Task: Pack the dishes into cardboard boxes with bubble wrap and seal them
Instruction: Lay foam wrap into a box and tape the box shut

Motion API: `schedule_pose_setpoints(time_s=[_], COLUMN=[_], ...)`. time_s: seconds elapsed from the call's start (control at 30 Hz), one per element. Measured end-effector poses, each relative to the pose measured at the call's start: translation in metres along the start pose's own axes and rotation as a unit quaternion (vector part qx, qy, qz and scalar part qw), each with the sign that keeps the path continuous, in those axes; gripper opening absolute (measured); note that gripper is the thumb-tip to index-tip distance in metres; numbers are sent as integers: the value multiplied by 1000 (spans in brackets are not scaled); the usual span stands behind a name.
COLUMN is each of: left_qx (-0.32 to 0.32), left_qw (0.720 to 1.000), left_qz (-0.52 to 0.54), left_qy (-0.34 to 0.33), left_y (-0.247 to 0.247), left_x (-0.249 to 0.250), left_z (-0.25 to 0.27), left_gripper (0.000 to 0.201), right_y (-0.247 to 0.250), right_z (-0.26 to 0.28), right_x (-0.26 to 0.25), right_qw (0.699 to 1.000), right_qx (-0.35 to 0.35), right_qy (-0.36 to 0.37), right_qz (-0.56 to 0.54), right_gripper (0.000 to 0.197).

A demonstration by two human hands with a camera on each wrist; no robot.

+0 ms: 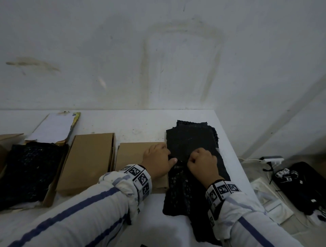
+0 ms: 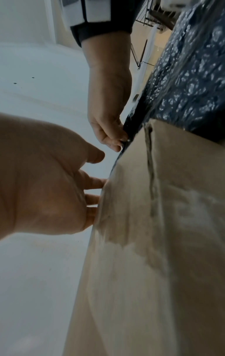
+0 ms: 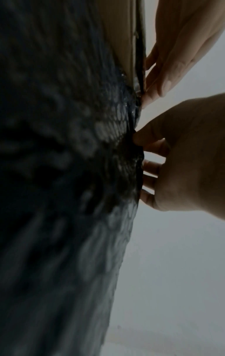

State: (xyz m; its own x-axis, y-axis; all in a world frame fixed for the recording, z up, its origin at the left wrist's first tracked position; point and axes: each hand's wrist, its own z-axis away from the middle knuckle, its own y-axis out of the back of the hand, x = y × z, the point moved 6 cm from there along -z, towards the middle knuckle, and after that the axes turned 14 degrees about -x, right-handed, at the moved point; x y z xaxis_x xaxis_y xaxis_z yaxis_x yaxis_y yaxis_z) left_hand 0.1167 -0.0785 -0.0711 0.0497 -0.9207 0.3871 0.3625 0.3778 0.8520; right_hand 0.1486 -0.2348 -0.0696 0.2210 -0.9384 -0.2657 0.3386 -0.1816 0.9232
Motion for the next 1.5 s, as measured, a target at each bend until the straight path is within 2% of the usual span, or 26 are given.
schedule_pose_setpoints(time_s=[0.17,0.27,0.37,0.43,0.53,0.63,0.7,0.8,0.9,1.0,1.07,1.2,1.43,1.5], left_qx=[44,41,4,-23,12,31,32,35,32,28,17,-10,11,32], left_qw=[997,994,985,964,935,915,892,860,823,800,786,798,815,823], left_qz=[9,22,159,263,353,402,449,505,564,597,616,602,578,566], left_qy=[56,98,66,32,20,21,31,55,64,50,52,37,29,30], left_y=[10,15,16,16,25,29,27,22,18,20,16,11,14,19], left_x=[2,4,7,11,12,9,4,-3,-5,-2,-2,3,-2,-4], left_z=[-1,1,0,-2,4,10,13,15,16,17,15,15,14,14], left_gripper=[49,51,40,32,20,19,17,18,20,29,33,33,6,12], right_y=[18,22,26,26,23,20,13,2,-1,-2,-5,-9,28,39], right_z=[7,11,16,17,15,12,9,5,4,4,3,0,11,11], right_x=[-4,-2,-1,-2,0,16,29,39,43,47,49,51,53,53], right_qw=[995,989,980,979,980,977,965,940,927,921,905,856,847,841], right_qx=[68,100,136,127,98,82,52,15,4,-7,-18,-9,162,194], right_qy=[21,22,24,28,13,-57,-104,-131,-145,-166,-175,-155,-92,-81], right_qz=[-68,-103,-140,-156,-174,-190,-234,-314,-347,-353,-387,-493,-498,-498], right_gripper=[10,10,12,16,26,31,41,51,54,55,58,51,30,24])
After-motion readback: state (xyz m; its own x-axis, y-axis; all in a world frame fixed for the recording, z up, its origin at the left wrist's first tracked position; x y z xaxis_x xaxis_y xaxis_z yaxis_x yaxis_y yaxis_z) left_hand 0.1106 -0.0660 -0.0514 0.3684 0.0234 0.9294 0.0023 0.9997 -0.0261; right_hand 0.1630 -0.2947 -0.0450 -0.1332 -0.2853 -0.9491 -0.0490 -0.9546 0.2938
